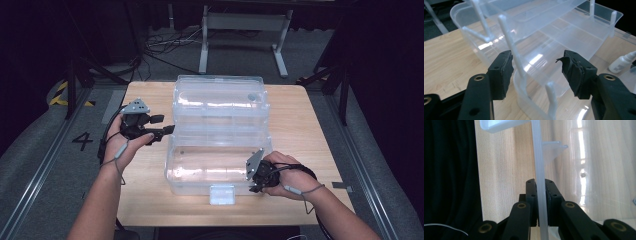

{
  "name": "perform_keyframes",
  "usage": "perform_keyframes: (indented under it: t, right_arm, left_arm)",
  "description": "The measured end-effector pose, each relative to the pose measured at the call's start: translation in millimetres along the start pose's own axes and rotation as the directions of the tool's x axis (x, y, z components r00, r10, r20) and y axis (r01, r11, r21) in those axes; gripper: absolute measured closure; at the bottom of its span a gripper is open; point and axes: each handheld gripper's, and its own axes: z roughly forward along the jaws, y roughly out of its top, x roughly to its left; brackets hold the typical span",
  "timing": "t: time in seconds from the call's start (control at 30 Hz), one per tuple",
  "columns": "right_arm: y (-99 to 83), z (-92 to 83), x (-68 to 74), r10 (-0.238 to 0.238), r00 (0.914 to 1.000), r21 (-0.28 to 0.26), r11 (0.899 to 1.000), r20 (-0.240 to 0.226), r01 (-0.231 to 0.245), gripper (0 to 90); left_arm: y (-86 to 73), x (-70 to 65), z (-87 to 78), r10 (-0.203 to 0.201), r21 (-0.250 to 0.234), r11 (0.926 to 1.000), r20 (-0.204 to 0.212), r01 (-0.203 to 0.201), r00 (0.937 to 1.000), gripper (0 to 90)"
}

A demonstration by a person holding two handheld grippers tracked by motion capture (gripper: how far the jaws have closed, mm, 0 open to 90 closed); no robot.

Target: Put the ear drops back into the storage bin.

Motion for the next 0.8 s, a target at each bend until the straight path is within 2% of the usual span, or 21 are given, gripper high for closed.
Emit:
perform_keyframes:
  t: [0.03,0.1,0.37,0.4,0.47,0.53,0.67,0.8]
  right_arm:
    - [0.1,-0.1,0.8,0.012,0.9999,-0.001,1.0,-0.003,-0.012,83.6]
    - [-0.6,0.1,-0.4,-0.002,1.0,-0.006,1.0,-0.002,0.002,83.5]
    - [-1.3,0.0,-0.5,0.002,1.0,-0.011,1.0,-0.005,-0.002,83.5]
    - [-1.9,0.3,-0.3,0.003,1.0,-0.02,1.0,-0.003,-0.003,83.5]
    - [-2.5,0.3,-0.4,0.005,1.0,-0.025,1.0,-0.007,-0.006,83.4]
    - [-3.4,0.2,-0.5,0.002,1.0,-0.032,0.999,-0.004,-0.002,83.5]
    - [-3.7,0.2,0.2,-0.003,1.0,-0.036,0.999,-0.003,0.003,83.6]
    - [-3.9,0.0,0.7,-0.003,1.0,-0.037,0.999,-0.002,0.002,83.6]
  left_arm:
    - [3.7,-1.0,0.0,0.006,0.001,1.0,0.005,-0.006,1.0,42.0]
    - [11.0,-3.1,0.9,0.016,-0.009,0.9998,0.008,-0.015,0.9998,41.5]
    - [34.1,-12.9,11.1,0.032,-0.022,0.9992,0.018,-0.032,0.9993,40.4]
    - [41.6,-17.2,15.8,0.048,-0.022,0.9986,0.03,-0.047,0.9984,40.3]
    - [44.1,-18.5,17.5,0.049,-0.023,0.9986,0.037,-0.048,0.9981,40.1]
    - [53.3,-21.0,23.9,0.038,-0.034,0.9988,0.085,-0.035,0.9957,40.1]
    - [64.2,-23.2,31.8,0.054,-0.026,0.9983,0.083,-0.052,0.9951,41.0]
    - [74.7,-24.0,42.5,0.061,-0.035,0.9977,0.103,-0.058,0.9928,41.1]
